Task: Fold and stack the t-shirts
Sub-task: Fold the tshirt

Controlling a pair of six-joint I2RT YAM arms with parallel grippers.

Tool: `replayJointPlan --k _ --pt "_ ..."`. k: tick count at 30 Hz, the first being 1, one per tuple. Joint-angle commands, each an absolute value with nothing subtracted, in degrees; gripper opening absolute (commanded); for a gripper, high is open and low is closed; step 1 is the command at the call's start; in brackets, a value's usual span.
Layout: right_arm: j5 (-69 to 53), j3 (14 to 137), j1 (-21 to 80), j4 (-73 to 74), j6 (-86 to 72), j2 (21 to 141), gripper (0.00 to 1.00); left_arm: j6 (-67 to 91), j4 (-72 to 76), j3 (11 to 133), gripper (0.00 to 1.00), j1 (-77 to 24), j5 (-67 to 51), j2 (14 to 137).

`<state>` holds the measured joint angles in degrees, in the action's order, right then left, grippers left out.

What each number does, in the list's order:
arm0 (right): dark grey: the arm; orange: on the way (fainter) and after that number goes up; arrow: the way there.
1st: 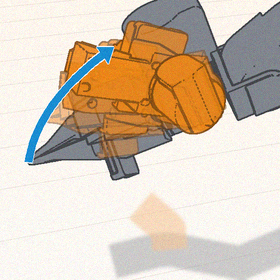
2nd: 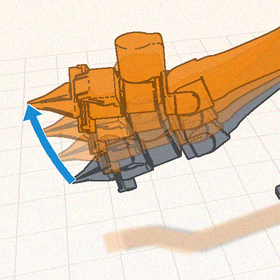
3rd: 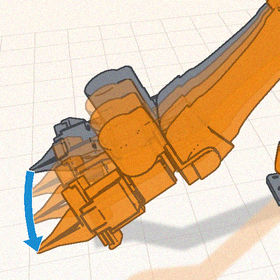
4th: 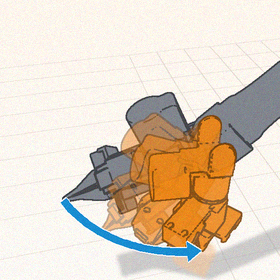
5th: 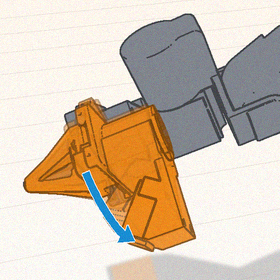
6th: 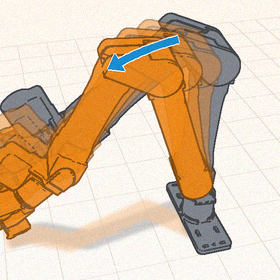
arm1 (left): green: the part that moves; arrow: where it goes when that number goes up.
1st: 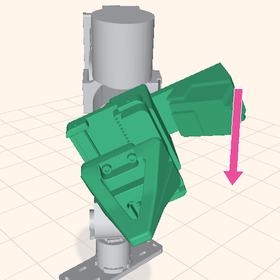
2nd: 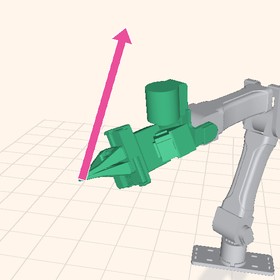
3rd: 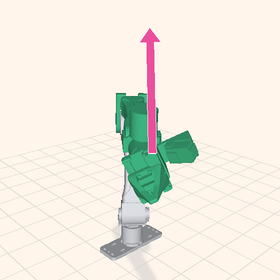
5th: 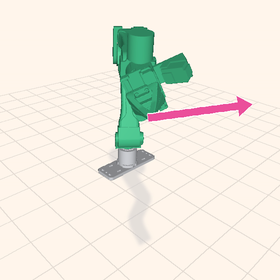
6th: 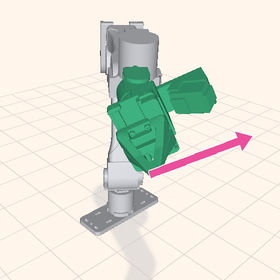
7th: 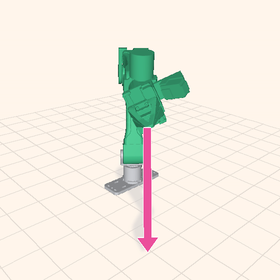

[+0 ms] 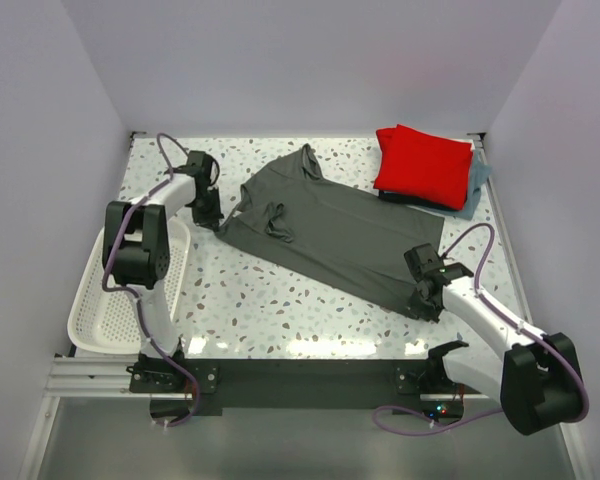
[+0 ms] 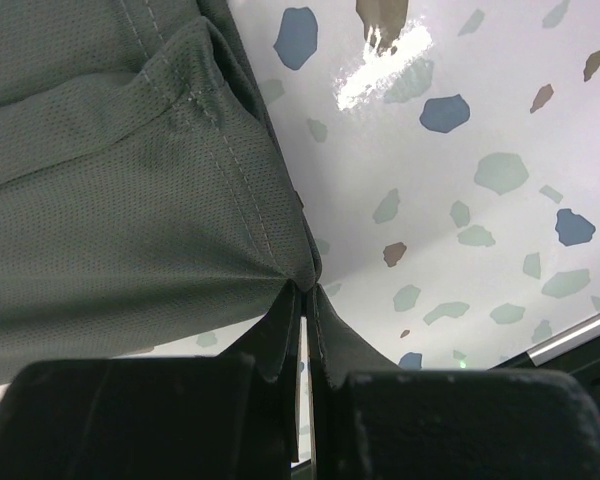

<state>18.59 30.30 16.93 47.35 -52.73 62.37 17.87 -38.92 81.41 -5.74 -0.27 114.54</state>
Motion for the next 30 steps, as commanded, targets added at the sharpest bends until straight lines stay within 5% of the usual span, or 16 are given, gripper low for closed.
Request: replayJointPlan --k 1,13,19,25,30 --pt "22.41 32.34 17.05 50.27 -54.58 63.54 0.00 19.07 -37.09 80.25 0.00 -4.31 2.28 110.75" --pt "23.03 32.61 17.05 50.71 -54.93 63.72 0.00 19.16 -37.35 80.77 0.02 -3.52 1.41 110.21" --pt "23.20 33.05 16.96 50.71 -54.58 63.37 0.00 18.55 -37.53 82.96 0.40 -4.83 -2.02 109.69" --pt "23.73 34.63 16.96 52.20 -54.84 61.61 0.49 18.98 -38.06 84.20 0.57 -5.89 -1.41 106.35" --pt "23.65 37.17 16.96 53.00 -54.76 59.33 0.66 19.07 -37.44 83.41 0.58 -9.91 -0.70 102.14"
